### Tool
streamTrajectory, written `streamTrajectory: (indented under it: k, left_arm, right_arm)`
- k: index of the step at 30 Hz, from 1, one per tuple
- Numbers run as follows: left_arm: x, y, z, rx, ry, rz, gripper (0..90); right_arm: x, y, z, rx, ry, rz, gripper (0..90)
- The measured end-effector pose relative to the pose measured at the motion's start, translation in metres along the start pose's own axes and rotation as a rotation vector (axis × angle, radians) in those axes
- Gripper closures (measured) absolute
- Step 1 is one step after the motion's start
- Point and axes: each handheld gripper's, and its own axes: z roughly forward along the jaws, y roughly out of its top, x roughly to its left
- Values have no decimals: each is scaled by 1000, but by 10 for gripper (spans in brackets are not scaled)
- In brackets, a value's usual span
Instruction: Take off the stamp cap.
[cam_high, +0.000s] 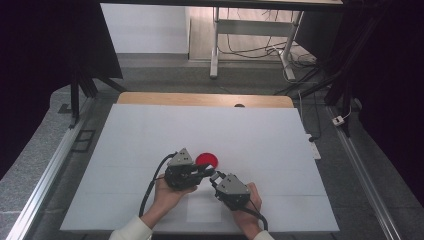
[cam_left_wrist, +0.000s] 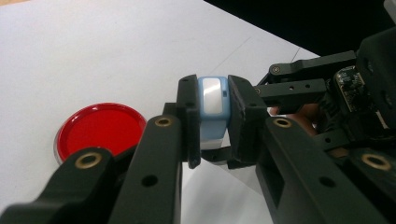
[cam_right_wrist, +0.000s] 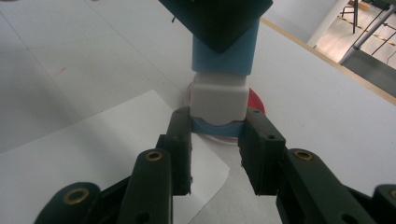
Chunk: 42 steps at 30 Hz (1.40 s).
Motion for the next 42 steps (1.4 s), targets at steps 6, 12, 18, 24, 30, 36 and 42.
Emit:
streamTrajectory:
  k: [6, 12, 18, 24, 30, 36, 42]
  left_arm:
    - [0, 0, 0, 2, -4, -5, 754]
    - [1, -1, 0, -2, -7, -6, 754]
    - [1, -1, -1, -7, -13, -8, 754]
    - [2, -1, -2, -1, -14, -12, 754]
    - [3, 1, -9, -32, 48, 3, 755]
    - [15, 0, -19, -58, 21, -64, 755]
    - [12, 1, -17, -52, 6, -54, 755]
  right_arm:
    - [0, 1, 0, 13, -1, -32, 652]
    - [0, 1, -1, 10, -7, -31, 652]
    - [1, 1, -2, 5, -18, -17, 653]
    - [0, 2, -2, 12, -4, -38, 653]
    - [1, 2, -1, 58, -2, -96, 654]
    - [-3, 0, -1, 40, 8, -42, 654]
    - [-5, -2, -2, 38, 9, -31, 654]
